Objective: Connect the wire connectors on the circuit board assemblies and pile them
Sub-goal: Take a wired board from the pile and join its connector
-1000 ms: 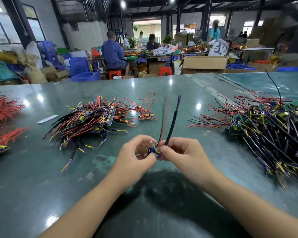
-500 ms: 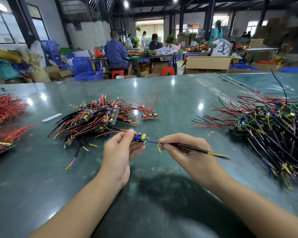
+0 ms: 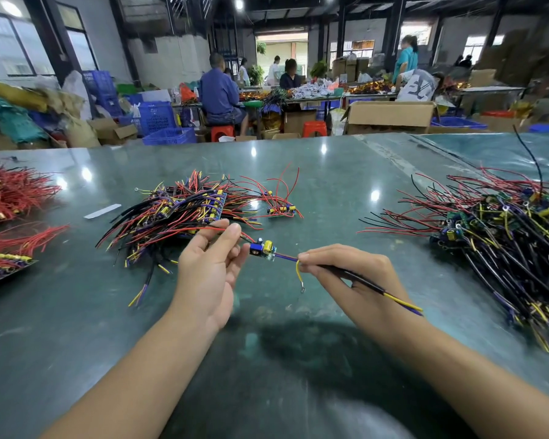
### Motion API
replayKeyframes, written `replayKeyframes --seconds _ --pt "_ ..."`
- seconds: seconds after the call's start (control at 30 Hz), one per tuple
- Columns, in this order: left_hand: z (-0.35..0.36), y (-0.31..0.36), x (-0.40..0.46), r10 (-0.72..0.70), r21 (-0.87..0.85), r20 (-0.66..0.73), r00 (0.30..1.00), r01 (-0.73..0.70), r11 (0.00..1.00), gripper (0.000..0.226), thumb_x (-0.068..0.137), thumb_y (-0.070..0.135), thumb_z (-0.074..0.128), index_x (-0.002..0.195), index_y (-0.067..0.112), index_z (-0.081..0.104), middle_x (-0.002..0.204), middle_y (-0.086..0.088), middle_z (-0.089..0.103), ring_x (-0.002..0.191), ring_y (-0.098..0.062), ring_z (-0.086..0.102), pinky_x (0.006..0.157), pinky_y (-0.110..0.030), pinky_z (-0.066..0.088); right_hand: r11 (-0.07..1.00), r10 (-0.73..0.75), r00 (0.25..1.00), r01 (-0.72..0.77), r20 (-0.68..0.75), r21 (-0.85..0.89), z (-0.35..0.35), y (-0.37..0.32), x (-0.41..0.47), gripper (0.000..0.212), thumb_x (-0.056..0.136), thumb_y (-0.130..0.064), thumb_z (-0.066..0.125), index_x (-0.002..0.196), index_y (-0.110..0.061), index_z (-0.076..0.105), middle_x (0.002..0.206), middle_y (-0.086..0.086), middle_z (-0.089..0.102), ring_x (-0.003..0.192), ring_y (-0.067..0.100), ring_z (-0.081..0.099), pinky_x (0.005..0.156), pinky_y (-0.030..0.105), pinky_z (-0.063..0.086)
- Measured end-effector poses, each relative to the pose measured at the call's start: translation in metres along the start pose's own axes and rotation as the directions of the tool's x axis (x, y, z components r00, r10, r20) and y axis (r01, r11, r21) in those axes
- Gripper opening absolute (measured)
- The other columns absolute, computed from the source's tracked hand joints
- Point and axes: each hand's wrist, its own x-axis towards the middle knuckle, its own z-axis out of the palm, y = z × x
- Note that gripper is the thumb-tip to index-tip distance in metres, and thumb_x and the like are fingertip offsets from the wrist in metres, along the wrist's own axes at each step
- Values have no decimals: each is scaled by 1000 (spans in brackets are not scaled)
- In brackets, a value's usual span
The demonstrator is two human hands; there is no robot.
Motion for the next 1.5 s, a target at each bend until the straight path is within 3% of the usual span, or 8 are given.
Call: replayKeyframes --seconds 0.33,0.53,0.7,0.8,0.97,1.1,1.3,1.5 --pt "-12 8 11 69 -65 -237 969 -87 994 21 92 11 60 73 17 53 53 7 52 44 -1 49 53 -17 53 999 43 999 -43 18 2 0 0 -1 14 84 1 67 92 -7 75 91 -3 73 83 9 67 75 18 50" --pt "-20 20 20 53 -125 -292 955 -93 988 21 90 10 62 71 14 56 46 7 54 42 -1 52 53 -18 54 965 218 976 -217 11 148 -3 -3 -1 12 85 0 66 86 -9 74 83 1 74 78 20 67 72 27 52" --pt "-9 25 12 14 -181 -107 994 -33 983 19 91 13 60 74 16 68 51 7 56 42 -1 52 51 -15 52 801 446 865 -500 229 329 -4 -13 0 19 82 -23 64 70 -9 59 83 0 66 87 20 60 81 34 43" --pt "0 27 0 -4 -211 79 997 21 977 21 85 18 60 72 17 77 56 8 58 41 0 50 53 -14 51 642 568 732 -680 376 355 1 -15 -4 36 82 -35 67 90 0 60 103 6 70 106 17 65 95 34 48" --pt "8 30 -13 -48 -230 203 978 95 969 18 75 23 61 78 18 78 58 7 58 41 1 50 52 -13 51 315 527 618 -780 584 541 2 -32 -5 48 78 -31 61 124 -16 59 123 4 65 106 30 65 90 33 52" --pt "9 30 -16 -63 -233 267 962 128 964 20 76 23 59 79 17 78 61 6 59 43 0 52 53 -13 51 422 554 590 -807 587 413 4 -39 -4 52 73 -26 64 124 -19 58 114 4 70 94 17 66 82 25 47" --pt "14 23 -29 -104 -119 531 841 196 973 23 67 25 66 85 17 78 67 4 66 50 -1 61 57 -17 54 694 470 661 -686 584 218 21 -50 -5 17 91 -12 61 103 -22 67 94 1 69 86 3 57 83 15 44" --pt "4 26 -7 -49 -100 190 981 69 993 13 75 22 66 80 16 77 61 7 61 44 0 50 52 -12 49 685 498 707 -676 502 273 19 -45 -4 12 94 -14 56 89 -9 66 81 0 66 74 7 60 75 19 49"
